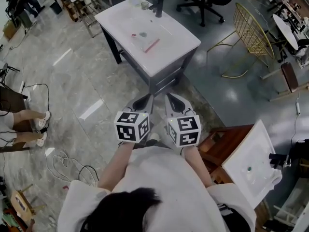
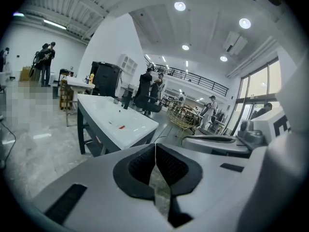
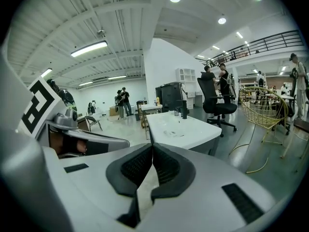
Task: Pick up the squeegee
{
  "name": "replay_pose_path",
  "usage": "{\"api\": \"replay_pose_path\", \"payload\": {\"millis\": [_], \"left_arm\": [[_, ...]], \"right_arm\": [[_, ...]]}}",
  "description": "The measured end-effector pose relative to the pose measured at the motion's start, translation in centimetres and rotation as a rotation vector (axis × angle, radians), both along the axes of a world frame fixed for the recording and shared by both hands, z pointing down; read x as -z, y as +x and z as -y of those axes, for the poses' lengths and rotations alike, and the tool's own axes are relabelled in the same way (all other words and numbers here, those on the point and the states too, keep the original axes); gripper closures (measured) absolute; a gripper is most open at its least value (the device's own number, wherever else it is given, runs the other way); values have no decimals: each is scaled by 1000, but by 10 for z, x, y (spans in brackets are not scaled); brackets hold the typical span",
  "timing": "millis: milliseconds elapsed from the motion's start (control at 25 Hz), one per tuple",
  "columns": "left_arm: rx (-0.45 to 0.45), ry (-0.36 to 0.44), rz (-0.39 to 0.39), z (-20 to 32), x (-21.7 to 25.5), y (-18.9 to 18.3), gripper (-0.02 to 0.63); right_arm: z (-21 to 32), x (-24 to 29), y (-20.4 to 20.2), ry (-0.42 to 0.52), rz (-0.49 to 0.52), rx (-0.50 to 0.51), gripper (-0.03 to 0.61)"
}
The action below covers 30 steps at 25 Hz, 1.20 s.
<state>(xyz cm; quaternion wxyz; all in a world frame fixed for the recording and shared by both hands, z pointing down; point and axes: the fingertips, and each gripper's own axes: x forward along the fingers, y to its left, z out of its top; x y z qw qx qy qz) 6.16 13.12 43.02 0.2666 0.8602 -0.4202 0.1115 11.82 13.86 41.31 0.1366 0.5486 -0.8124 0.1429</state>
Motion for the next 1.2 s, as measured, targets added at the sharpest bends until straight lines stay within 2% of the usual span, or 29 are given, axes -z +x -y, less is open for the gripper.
{"api": "replay_pose_path", "payload": {"millis": [280, 480, 1200], "left_arm": [[27, 23, 11, 9, 2, -1, 584], [47, 5, 12, 10, -5, -3, 584], [41, -1, 9, 35, -12, 3, 584]], "right_arm": [[4, 0, 1, 7, 4, 15, 551], [3, -4, -2, -3, 2, 22, 551], [27, -4, 5, -2, 9, 6, 552]]}}
